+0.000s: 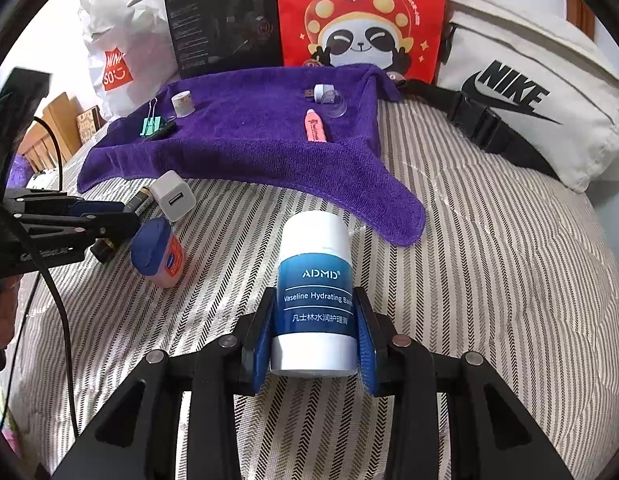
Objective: Organize rigid objects
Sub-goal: 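Grasp the gold-and-black Grand Reserve tube with the left gripper, then carry the Vaseline jar onto the towel, open right gripper while left carries the tube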
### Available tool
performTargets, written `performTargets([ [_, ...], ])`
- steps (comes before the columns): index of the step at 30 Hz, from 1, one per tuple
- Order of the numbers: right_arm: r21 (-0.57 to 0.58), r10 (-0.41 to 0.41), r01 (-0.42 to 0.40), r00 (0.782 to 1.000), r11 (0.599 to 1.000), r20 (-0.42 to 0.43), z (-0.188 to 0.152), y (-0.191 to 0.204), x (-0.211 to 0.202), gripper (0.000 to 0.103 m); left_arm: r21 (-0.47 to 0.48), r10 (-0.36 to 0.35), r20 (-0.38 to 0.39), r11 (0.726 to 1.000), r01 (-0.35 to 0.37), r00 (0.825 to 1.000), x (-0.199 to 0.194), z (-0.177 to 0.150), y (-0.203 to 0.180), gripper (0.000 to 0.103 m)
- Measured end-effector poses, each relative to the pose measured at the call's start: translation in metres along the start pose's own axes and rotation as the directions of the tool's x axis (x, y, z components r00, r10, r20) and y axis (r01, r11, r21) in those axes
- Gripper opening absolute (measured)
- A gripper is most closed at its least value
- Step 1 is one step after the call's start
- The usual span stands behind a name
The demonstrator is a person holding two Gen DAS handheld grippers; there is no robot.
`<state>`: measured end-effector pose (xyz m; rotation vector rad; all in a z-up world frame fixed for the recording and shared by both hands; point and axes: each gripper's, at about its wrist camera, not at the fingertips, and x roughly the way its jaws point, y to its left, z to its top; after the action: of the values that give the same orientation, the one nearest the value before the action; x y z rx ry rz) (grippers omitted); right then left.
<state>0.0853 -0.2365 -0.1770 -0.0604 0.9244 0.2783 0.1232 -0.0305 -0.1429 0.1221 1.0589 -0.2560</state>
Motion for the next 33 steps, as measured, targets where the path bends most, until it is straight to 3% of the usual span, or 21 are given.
performTargets([
  [4,0.046,0.065,-0.064,0.998,0.997,-0.014,0.007,-0.004,-0.01,0.036,0.025,0.007,0.002,1.0,-0.007,1.0,-0.013,-0.002,0.008,0.023],
  [18,0.033,0.119,-0.119,0.993,0.992,0.003,0.044,0.008,-0.03,0.036,-0.044,0.015,0.023,0.999,-0.014,1.0,-0.041,0.002,0.055,0.023],
  [33,-0.004,0.125,-0.125,0.992,0.992,0.024,0.08,0.015,-0.028,0.036,-0.09,0.018,0.051,0.996,-0.013,0.999,-0.051,0.024,0.091,0.023],
])
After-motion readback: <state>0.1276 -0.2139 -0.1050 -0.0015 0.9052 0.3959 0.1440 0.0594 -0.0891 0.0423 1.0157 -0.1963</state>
